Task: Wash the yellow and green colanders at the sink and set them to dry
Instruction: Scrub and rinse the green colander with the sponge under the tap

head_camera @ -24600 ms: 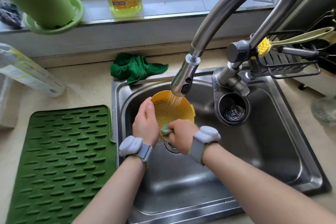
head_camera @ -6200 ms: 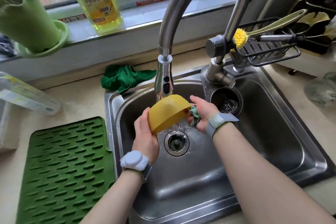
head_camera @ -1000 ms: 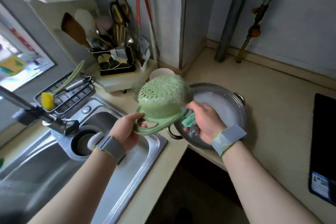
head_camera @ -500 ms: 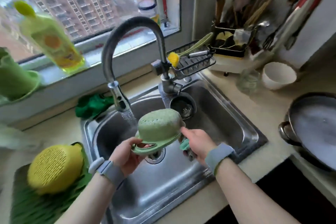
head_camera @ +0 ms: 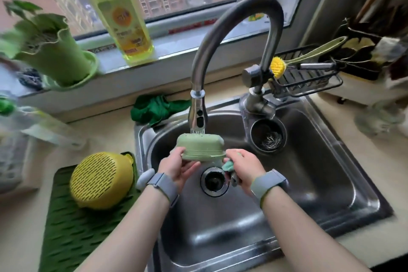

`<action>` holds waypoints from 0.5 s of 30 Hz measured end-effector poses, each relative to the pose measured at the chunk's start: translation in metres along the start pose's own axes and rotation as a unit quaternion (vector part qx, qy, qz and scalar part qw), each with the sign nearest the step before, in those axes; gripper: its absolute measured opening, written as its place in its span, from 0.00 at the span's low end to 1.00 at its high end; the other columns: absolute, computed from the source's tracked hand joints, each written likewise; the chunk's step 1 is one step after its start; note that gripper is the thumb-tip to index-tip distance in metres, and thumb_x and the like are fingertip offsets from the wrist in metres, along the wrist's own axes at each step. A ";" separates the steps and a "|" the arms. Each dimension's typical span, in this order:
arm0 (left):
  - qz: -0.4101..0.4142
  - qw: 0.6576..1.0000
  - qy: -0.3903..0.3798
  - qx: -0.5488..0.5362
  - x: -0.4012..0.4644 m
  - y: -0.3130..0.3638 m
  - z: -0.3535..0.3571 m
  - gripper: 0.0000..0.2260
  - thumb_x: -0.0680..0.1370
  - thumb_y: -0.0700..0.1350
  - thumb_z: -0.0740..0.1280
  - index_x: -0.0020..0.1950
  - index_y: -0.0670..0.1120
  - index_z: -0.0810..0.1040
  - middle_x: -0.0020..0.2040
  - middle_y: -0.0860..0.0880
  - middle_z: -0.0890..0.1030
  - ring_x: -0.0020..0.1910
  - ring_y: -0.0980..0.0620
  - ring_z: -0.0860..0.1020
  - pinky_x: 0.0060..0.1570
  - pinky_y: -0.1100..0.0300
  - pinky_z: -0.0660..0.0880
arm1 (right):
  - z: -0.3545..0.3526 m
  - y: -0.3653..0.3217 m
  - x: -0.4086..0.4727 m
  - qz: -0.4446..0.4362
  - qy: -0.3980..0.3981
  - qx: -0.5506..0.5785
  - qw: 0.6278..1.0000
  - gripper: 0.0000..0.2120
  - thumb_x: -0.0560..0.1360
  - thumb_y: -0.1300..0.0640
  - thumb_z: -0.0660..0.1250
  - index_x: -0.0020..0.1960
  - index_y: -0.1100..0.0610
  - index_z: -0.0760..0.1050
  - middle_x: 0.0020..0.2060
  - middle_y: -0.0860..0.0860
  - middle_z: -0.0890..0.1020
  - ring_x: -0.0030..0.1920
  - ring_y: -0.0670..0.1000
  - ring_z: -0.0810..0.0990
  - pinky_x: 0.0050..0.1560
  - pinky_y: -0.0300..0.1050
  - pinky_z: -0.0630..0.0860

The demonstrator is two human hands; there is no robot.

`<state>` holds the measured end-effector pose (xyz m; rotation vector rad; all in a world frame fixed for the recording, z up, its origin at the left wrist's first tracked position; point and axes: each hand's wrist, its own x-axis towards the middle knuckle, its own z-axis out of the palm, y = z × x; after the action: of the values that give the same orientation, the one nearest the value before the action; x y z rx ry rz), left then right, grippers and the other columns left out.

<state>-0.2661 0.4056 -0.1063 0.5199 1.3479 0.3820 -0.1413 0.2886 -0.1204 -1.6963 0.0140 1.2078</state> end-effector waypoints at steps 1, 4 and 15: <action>0.006 1.000 0.009 0.006 0.002 0.000 0.005 0.07 0.80 0.42 0.64 0.53 0.39 0.76 0.45 0.39 0.81 0.39 0.46 0.81 0.34 0.57 0.83 | -0.001 -0.002 0.004 -0.003 -0.002 -0.013 1.000 0.05 0.75 0.55 0.65 0.45 0.56 0.76 0.33 0.53 0.78 0.24 0.52 0.70 0.23 0.36 0.62; 0.030 0.999 0.027 0.025 0.006 -0.002 0.020 0.06 0.80 0.41 0.64 0.48 0.39 0.77 0.41 0.42 0.81 0.37 0.47 0.81 0.34 0.57 0.82 | -0.009 -0.004 0.014 0.001 -0.022 -0.055 0.998 0.03 0.74 0.57 0.66 0.45 0.55 0.77 0.31 0.55 0.78 0.23 0.52 0.68 0.21 0.36 0.62; 0.179 0.900 0.079 0.389 0.002 -0.025 0.039 0.08 0.74 0.45 0.63 0.48 0.41 0.77 0.43 0.44 0.83 0.41 0.45 0.81 0.38 0.55 0.80 | -0.027 0.019 0.033 0.067 -0.121 -0.199 0.970 0.04 0.74 0.59 0.62 0.43 0.57 0.74 0.27 0.60 0.75 0.21 0.52 0.68 0.24 0.36 0.62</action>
<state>-0.2285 0.3809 -0.1171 1.4447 1.5429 0.1651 -0.1155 0.2762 -0.1573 -1.9002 -0.2839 1.5945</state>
